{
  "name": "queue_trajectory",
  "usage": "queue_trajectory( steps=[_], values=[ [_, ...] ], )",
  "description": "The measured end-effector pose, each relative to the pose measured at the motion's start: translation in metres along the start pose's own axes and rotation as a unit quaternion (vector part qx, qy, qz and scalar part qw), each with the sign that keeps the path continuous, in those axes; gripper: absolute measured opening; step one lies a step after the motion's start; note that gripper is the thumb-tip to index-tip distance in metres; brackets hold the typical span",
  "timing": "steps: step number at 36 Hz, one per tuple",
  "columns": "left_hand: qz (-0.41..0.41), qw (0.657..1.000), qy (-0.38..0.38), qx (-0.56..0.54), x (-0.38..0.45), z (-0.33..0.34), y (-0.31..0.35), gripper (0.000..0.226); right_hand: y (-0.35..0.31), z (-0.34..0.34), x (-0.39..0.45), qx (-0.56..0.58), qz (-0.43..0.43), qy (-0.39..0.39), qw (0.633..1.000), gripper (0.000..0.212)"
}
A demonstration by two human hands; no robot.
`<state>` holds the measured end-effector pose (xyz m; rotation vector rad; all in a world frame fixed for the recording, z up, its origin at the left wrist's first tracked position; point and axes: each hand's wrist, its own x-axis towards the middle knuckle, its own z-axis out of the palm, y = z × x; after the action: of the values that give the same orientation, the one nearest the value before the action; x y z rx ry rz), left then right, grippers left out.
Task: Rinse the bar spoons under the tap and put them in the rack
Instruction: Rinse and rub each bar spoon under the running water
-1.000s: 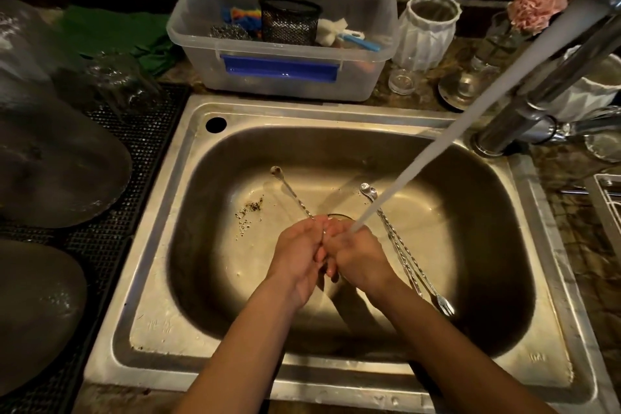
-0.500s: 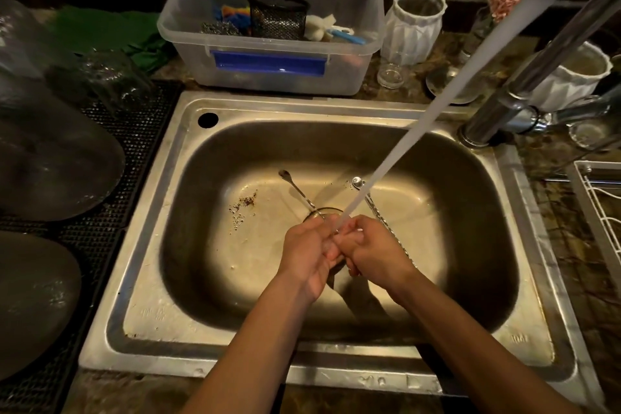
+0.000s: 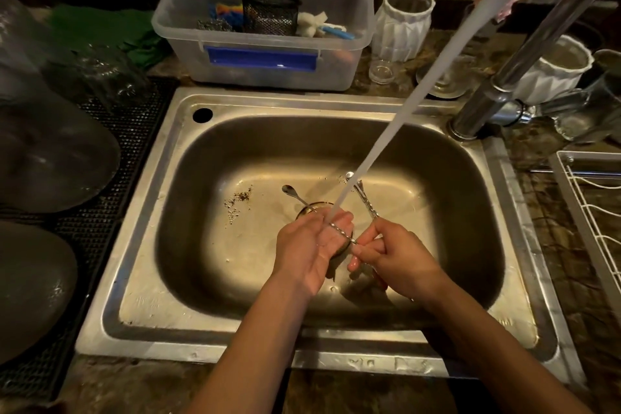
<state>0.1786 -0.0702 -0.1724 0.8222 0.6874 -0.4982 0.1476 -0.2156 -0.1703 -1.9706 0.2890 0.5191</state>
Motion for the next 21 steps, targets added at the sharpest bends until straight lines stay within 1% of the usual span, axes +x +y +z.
queue_trajectory(
  steps=[6, 12, 16, 21],
  values=[
    [-0.005, 1.0, 0.007, -0.02, -0.008, 0.003, 0.0, 0.023, -0.002, -0.008, -0.011, -0.04, -0.003, -0.002, 0.999, 0.013],
    [-0.006, 1.0, 0.012, -0.02, -0.008, 0.003, 0.001, 0.022, 0.004, -0.016, -0.021, -0.114, -0.012, 0.02, 0.993, 0.014],
    [-0.008, 1.0, 0.007, -0.017, -0.007, 0.003, 0.001, 0.025, 0.009, -0.021, -0.029, -0.115, -0.017, 0.02, 0.993, 0.014],
    [-0.003, 1.0, 0.0, -0.003, -0.005, 0.002, 0.001, 0.02, 0.009, -0.028, -0.04, -0.126, -0.023, 0.023, 0.991, 0.012]
  ],
)
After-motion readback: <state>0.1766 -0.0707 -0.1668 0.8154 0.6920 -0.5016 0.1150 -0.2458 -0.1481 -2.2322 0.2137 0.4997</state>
